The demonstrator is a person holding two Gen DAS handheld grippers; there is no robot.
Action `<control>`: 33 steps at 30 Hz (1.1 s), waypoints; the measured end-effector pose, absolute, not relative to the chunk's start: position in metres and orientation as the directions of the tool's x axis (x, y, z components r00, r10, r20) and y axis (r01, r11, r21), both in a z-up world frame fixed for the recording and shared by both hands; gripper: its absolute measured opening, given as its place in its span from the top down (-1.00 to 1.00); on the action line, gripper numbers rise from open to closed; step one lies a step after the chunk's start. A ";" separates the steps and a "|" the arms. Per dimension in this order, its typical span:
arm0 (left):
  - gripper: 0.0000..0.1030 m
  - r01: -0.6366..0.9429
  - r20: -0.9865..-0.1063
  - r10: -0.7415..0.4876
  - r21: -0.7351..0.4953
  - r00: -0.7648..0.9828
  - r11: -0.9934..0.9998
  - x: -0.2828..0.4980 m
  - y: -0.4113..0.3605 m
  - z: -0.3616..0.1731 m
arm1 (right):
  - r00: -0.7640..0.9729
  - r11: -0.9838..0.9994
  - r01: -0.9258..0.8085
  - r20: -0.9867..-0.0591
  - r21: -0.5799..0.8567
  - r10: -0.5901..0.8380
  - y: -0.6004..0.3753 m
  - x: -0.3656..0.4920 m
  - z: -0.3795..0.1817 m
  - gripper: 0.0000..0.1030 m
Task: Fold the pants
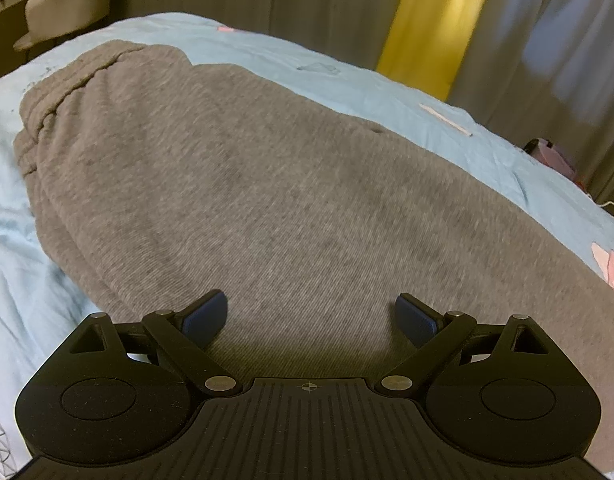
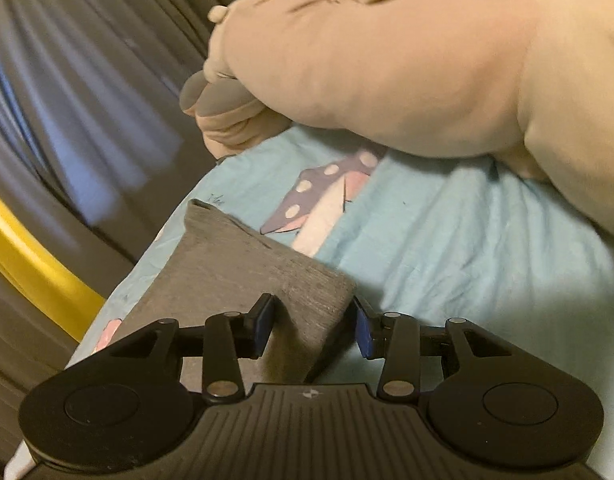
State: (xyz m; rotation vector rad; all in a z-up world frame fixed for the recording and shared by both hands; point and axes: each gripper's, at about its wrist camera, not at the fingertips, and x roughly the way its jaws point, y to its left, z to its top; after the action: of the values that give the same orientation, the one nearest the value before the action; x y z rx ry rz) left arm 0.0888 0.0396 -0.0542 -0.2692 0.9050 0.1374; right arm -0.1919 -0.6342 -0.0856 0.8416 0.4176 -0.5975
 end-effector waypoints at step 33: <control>-0.88 -0.237 -0.787 -0.008 -0.196 0.617 0.952 0.086 0.042 -0.052 | 0.815 0.639 0.563 -0.480 0.524 -0.324 -0.613 -0.181 -0.050 0.73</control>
State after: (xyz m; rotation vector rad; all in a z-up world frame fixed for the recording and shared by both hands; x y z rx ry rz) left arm 0.0863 0.0416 -0.0517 -0.2940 0.9000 0.1335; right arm -0.1813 -0.6130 -0.0505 0.7142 0.3610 -0.5181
